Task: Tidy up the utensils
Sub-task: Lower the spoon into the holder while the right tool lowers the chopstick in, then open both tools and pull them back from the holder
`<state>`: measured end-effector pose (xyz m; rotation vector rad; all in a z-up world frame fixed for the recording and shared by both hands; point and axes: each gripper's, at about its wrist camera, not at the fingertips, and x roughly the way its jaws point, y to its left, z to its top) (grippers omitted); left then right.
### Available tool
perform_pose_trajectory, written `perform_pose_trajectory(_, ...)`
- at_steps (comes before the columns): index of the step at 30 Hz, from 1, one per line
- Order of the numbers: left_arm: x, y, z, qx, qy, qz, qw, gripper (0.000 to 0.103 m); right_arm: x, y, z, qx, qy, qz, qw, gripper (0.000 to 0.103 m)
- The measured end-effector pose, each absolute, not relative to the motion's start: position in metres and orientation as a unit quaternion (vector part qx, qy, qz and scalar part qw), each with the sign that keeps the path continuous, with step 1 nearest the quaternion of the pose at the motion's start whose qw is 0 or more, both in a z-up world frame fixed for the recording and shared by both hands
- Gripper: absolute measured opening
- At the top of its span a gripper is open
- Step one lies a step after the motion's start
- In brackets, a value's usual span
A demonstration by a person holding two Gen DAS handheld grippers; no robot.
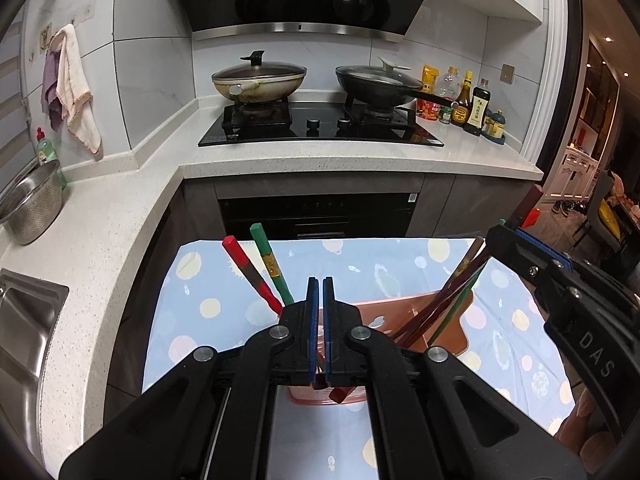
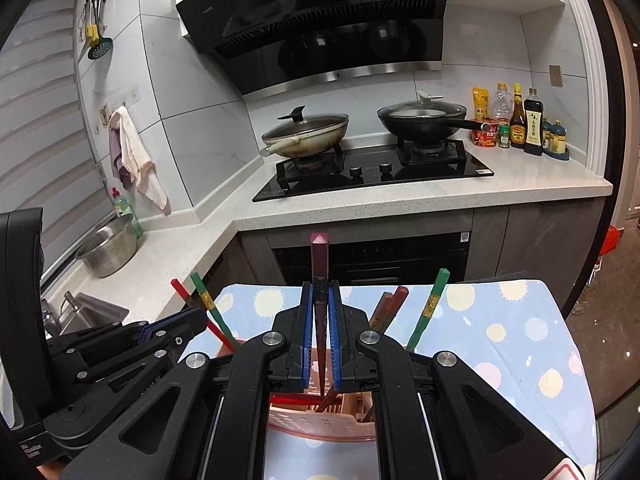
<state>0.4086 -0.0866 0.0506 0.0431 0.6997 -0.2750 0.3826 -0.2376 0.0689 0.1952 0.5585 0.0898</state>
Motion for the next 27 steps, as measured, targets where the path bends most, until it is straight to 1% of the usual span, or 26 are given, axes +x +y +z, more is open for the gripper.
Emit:
perform_pose_trajectory(1, 0.409, -0.087, 0.05, 0.022, 0.342, -0.133, 0.93, 0.002, 0.383, -0.237, 0.068, 0.095, 0.277, 0.044, 0.955, 0.007)
perform_pose_trajectory(3, 0.409, -0.087, 0.048, 0.023, 0.342, -0.129, 0.93, 0.004, 0.383, -0.236, 0.067, 0.093, 0.277, 0.043, 0.955, 0.012)
perform_pose_trajectory(5, 0.408, -0.086, 0.047, 0.021, 0.342, -0.124, 0.931, 0.023, 0.382, -0.237, 0.068, 0.094, 0.276, 0.041, 0.956, 0.028)
perform_pose_trajectory(6, 0.407, -0.086, 0.047, 0.022, 0.339, -0.12, 0.933, 0.027, 0.381, -0.237, 0.069, 0.095, 0.275, 0.041, 0.956, 0.031)
perform_pose_trajectory(7, 0.405, -0.086, 0.047, 0.023, 0.336, -0.115, 0.934, 0.035, 0.379, -0.237, 0.07, 0.095, 0.272, 0.041, 0.957, 0.034)
perform_pose_trajectory(10, 0.401, -0.085, 0.048, 0.025, 0.333, -0.113, 0.936, 0.039, 0.376, -0.238, 0.073, 0.095, 0.27, 0.039, 0.957, 0.038)
perform_pose_trajectory(13, 0.396, -0.085, 0.049, 0.025, 0.331, -0.111, 0.937, 0.043, 0.369, -0.238, 0.075, 0.095, 0.27, 0.038, 0.957, 0.047)
perform_pose_trajectory(15, 0.39, -0.086, 0.051, 0.028, 0.329, -0.109, 0.938, 0.045, 0.363, -0.236, 0.076, 0.088, 0.272, 0.038, 0.958, 0.048)
perform_pose_trajectory(17, 0.385, -0.086, 0.052, 0.03, 0.327, -0.104, 0.939, 0.052, 0.355, -0.234, 0.077, 0.078, 0.272, 0.035, 0.959, 0.049)
perform_pose_trajectory(18, 0.38, -0.086, 0.053, 0.031, 0.326, -0.103, 0.939, 0.053, 0.351, -0.233, 0.078, 0.076, 0.273, 0.034, 0.959, 0.05)
perform_pose_trajectory(20, 0.373, -0.086, 0.055, 0.031, 0.326, -0.1, 0.939, 0.058, 0.341, -0.233, 0.079, 0.073, 0.277, 0.035, 0.958, 0.055)
perform_pose_trajectory(24, 0.349, -0.086, 0.055, 0.041, 0.322, -0.096, 0.941, 0.063, 0.319, -0.232, 0.08, 0.066, 0.291, 0.028, 0.954, 0.061)
perform_pose_trajectory(26, 0.337, -0.085, 0.054, 0.042, 0.324, -0.095, 0.94, 0.071, 0.307, -0.233, 0.079, 0.062, 0.298, 0.022, 0.952, 0.063)
perform_pose_trajectory(27, 0.331, -0.084, 0.053, 0.042, 0.324, -0.094, 0.941, 0.072, 0.301, -0.234, 0.078, 0.059, 0.302, 0.022, 0.951, 0.064)
